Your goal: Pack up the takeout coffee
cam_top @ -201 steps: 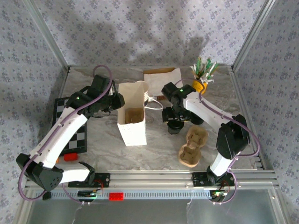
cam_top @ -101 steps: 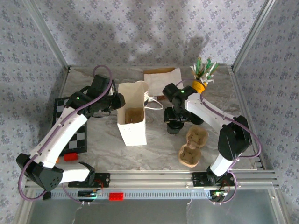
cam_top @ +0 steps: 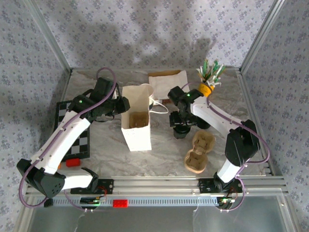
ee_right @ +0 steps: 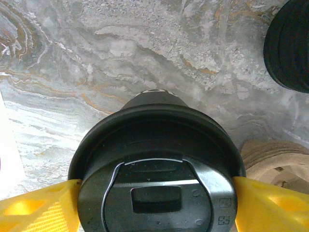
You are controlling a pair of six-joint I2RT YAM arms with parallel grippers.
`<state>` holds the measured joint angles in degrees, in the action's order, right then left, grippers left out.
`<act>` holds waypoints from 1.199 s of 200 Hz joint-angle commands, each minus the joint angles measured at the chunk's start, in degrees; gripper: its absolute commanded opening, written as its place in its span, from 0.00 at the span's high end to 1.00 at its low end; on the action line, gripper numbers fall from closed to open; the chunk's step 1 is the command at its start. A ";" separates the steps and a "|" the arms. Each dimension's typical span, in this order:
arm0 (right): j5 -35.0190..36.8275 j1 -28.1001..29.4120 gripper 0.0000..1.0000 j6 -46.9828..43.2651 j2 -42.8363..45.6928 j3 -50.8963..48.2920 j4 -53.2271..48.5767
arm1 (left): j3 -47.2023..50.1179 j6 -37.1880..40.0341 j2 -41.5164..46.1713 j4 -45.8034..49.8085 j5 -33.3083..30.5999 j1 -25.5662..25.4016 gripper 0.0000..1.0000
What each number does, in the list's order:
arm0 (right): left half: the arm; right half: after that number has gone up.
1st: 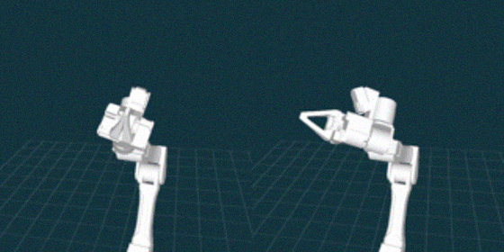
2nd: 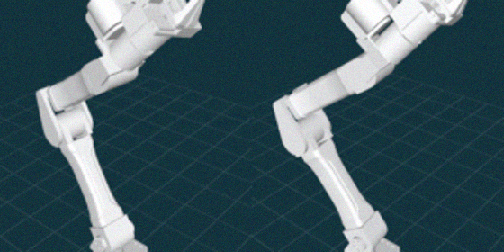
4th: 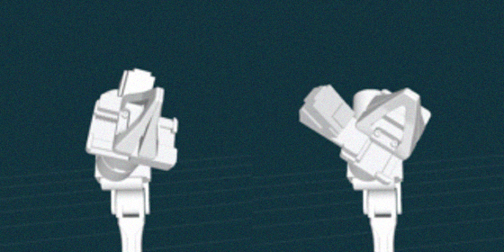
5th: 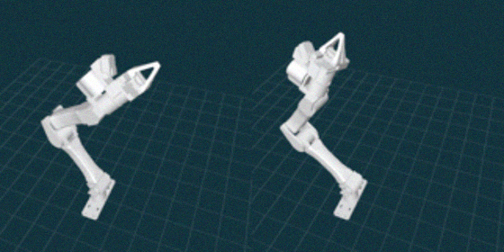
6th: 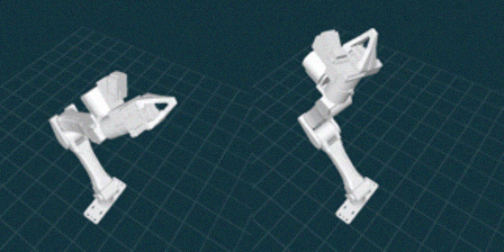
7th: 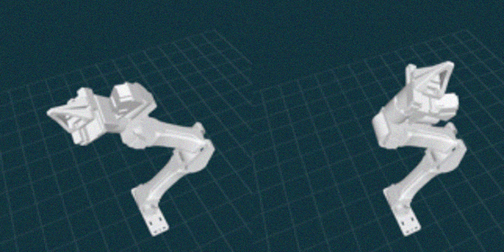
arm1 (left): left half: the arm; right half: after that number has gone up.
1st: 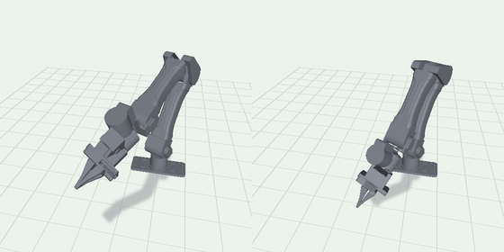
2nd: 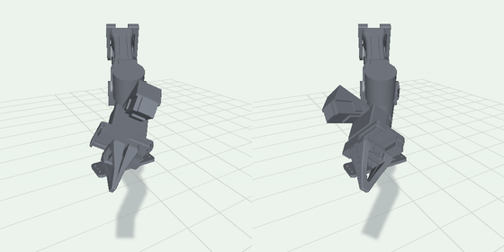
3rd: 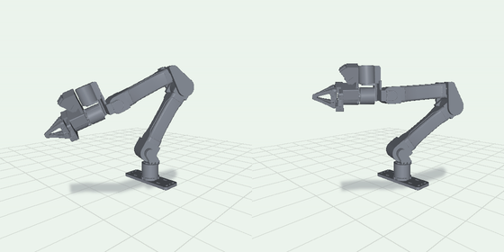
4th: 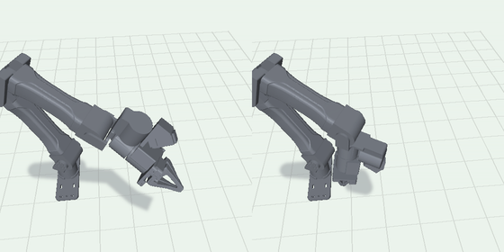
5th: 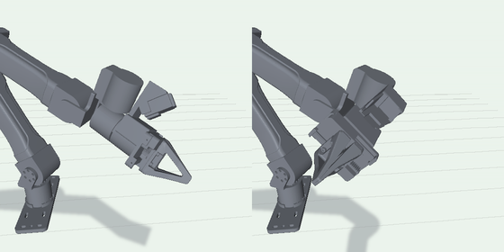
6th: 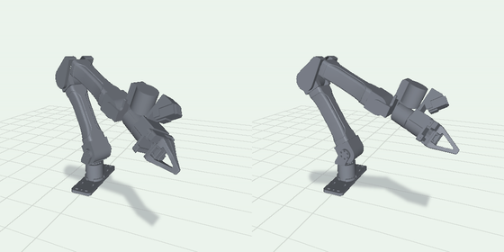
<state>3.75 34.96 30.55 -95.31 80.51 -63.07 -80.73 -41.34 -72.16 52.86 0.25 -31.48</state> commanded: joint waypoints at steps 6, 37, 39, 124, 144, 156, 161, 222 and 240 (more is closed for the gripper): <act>2.43 0.72 0.25 -0.75 0.83 2.48 -3.13 | -2.80 1.43 0.10 2.54 1.27 0.31 0.68; -0.13 0.71 0.25 -0.05 4.12 3.93 -6.88 | -4.04 3.08 0.44 5.45 1.68 0.36 0.63; -0.14 0.72 0.26 0.04 4.35 3.95 -7.04 | -4.14 3.26 0.51 5.68 1.68 0.37 0.62; 2.11 0.72 0.29 3.55 10.40 13.45 -23.03 | -3.64 5.42 -0.94 8.20 3.12 -1.08 0.66; 2.45 1.52 0.29 4.26 10.93 17.09 -26.13 | -3.21 4.73 -1.82 7.56 3.36 -1.75 0.76; 2.74 2.09 0.29 4.38 10.94 19.07 -28.15 | -2.86 4.30 -2.06 6.32 3.94 -2.25 0.80; 2.99 2.37 0.29 4.47 11.00 19.95 -29.06 | -2.86 4.00 -2.22 6.12 3.95 -2.42 0.81; 4.02 7.40 0.31 5.06 10.96 33.47 -35.72 | -4.83 -0.23 -3.58 5.68 2.08 -4.96 0.95; 4.40 8.61 0.32 4.80 10.44 37.56 -37.15 | -5.81 -1.07 -4.03 5.67 1.40 -5.69 0.97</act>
<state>6.39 42.22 34.52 -85.17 113.03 -91.88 -83.96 -40.12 -75.50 58.67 2.11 -36.18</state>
